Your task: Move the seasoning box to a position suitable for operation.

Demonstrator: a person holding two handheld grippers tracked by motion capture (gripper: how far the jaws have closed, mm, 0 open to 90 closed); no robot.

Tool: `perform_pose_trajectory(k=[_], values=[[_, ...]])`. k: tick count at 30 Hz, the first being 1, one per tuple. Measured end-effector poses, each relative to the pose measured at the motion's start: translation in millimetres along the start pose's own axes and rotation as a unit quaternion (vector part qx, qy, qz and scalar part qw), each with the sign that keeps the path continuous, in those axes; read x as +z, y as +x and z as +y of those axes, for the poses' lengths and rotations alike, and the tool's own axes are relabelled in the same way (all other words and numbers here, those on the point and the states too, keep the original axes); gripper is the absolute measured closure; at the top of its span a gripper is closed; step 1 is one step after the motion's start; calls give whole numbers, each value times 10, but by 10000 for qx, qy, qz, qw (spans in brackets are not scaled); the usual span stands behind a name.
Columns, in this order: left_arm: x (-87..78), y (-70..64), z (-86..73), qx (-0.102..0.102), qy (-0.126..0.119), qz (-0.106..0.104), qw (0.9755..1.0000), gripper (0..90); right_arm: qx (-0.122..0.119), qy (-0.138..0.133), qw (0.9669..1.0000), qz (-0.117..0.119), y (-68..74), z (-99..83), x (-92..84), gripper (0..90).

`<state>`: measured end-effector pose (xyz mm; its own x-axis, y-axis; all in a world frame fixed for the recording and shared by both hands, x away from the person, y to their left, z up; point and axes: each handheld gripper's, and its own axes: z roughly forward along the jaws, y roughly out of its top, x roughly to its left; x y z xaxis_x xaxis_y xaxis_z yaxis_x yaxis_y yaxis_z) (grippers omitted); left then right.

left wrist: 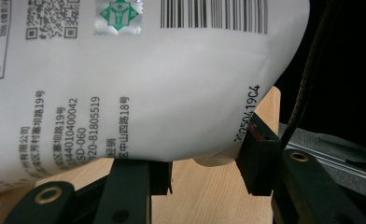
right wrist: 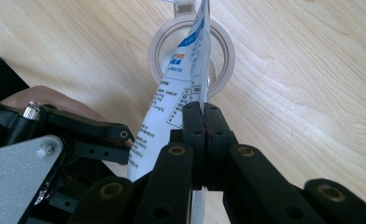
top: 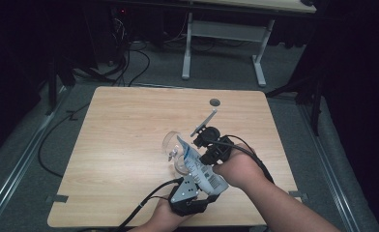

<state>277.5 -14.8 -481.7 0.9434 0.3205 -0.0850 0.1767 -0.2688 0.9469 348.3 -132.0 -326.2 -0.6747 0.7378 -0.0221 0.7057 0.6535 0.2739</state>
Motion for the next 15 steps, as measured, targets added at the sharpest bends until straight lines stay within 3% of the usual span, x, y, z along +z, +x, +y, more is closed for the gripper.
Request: perform_pose_trajectory(k=[15], values=[[-6,-7,18,-14,-47,-7,10000,608,-49,3,10000,-51,18,12,-21,900]])
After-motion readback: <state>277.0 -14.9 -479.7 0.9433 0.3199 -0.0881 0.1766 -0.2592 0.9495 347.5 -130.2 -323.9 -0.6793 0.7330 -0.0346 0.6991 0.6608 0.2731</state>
